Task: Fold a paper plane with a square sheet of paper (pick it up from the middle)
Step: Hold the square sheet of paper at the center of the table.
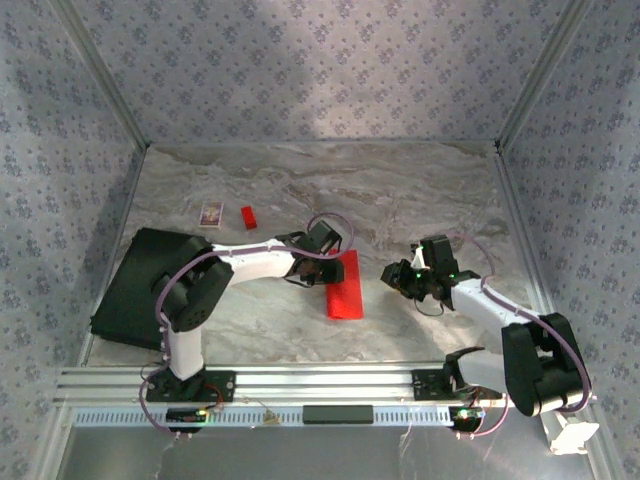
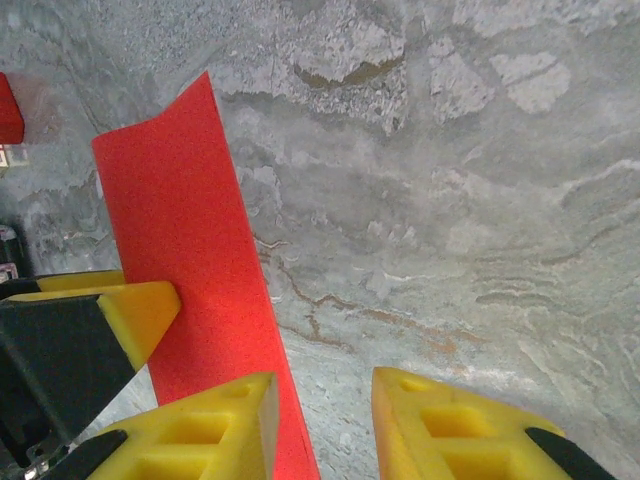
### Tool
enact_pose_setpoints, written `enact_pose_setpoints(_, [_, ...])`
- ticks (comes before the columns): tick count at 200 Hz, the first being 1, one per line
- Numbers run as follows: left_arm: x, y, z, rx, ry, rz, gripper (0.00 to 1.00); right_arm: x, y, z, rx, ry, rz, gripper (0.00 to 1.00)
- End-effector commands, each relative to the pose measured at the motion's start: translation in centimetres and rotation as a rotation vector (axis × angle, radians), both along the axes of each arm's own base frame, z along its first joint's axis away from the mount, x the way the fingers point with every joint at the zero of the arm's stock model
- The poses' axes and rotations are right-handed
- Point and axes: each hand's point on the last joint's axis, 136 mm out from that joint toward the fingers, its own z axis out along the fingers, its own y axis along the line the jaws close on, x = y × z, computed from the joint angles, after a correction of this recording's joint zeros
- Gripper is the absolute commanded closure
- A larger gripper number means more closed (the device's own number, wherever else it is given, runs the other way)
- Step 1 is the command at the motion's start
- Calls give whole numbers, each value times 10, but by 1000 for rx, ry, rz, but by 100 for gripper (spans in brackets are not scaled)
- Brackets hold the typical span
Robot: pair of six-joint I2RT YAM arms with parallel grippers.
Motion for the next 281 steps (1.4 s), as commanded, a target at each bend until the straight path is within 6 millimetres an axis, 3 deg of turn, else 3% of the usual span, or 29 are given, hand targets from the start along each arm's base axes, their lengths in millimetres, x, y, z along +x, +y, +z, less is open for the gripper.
enact_pose_setpoints(1, [-4, 22, -38, 125, 31, 40, 56, -2, 2, -1, 0, 6, 23, 68])
enact_pose_setpoints(154, [-3, 16, -48, 141, 55, -2, 52, -3, 12, -4, -4, 13, 73, 68])
enact_pose_setpoints(191, [-3, 22, -50, 161, 48, -3, 60, -4, 16, -6, -6, 19, 87, 68])
enact_pose_setpoints(281, [-1, 25, -47, 170, 39, -15, 58, -4, 19, -7, -11, 24, 94, 68])
